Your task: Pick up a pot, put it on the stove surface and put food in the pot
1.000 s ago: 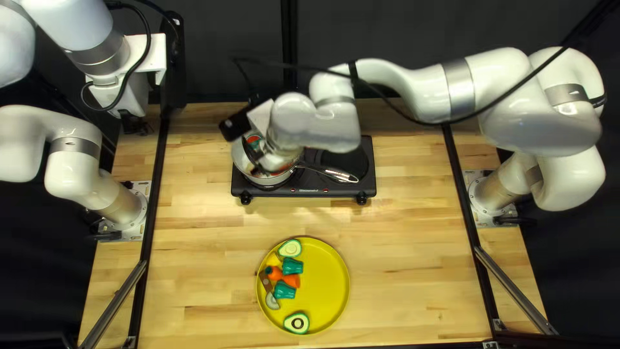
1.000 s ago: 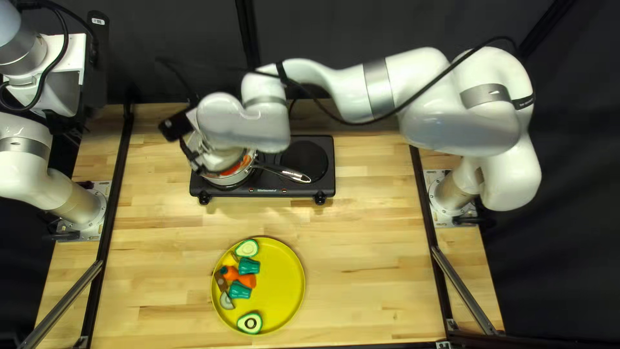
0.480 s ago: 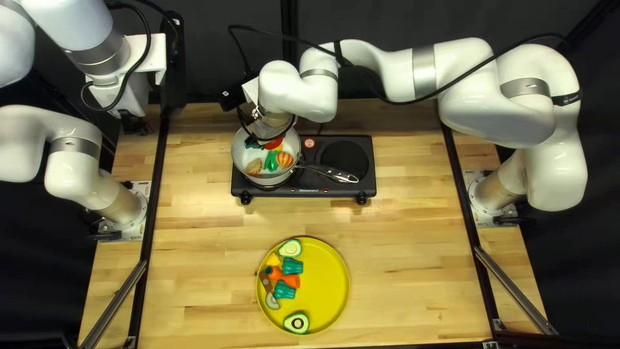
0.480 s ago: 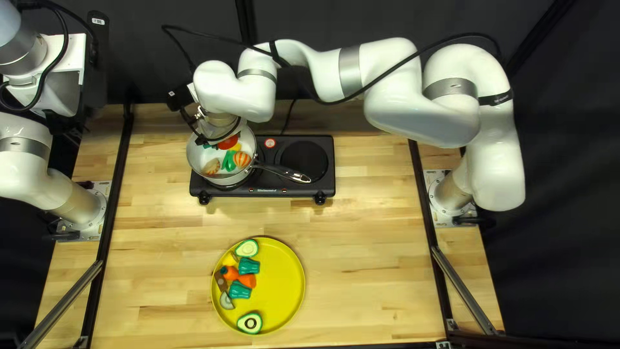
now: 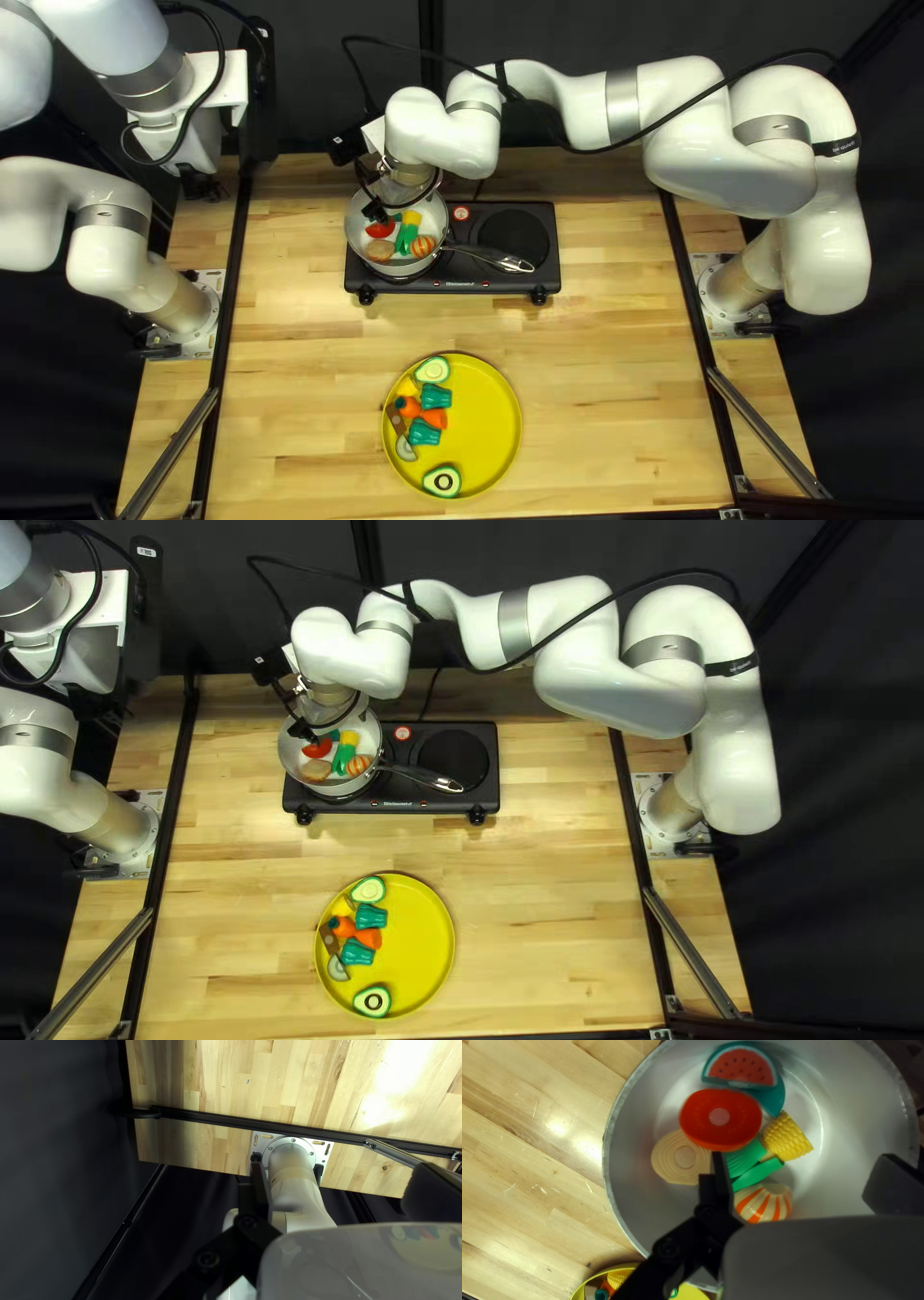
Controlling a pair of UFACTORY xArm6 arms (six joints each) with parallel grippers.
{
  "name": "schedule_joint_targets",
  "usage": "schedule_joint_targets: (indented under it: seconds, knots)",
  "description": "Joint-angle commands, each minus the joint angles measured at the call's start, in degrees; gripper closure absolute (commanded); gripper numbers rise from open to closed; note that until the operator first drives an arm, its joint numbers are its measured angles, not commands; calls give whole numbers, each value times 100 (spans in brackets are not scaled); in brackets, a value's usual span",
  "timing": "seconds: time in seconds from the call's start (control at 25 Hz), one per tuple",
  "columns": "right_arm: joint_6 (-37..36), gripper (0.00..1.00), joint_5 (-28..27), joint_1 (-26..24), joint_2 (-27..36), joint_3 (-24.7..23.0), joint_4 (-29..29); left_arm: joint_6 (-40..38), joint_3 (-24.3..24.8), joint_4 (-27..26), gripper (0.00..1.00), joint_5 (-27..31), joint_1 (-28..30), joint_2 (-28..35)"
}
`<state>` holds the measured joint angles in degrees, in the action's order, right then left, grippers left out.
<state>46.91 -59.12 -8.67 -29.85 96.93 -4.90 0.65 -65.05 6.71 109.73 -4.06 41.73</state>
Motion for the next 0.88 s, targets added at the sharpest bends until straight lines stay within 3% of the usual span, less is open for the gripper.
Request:
schedule_joint_targets:
  seconds: [0.04, 0.24, 0.32, 0.48, 0.68, 0.88]
  knots:
    - [142, 0, -129, 157, 183, -53, -101, 0, 0, 0, 0, 0, 0, 0]
    - [394, 0, -553, 627, 314, 162, -336, 0, 0, 0, 0, 0, 0, 0]
    - [491, 0, -897, 1005, 361, 277, -484, 0, 0, 0, 0, 0, 0, 0]
    - [893, 0, -1195, 1844, 604, 38, -694, 0, 0, 0, 0, 0, 0, 0]
    - [1386, 0, -844, 2809, 547, -375, -606, 0, 0, 0, 0, 0, 0, 0]
    - [1878, 0, -389, 3484, 149, -404, -623, 0, 0, 0, 0, 0, 0, 0]
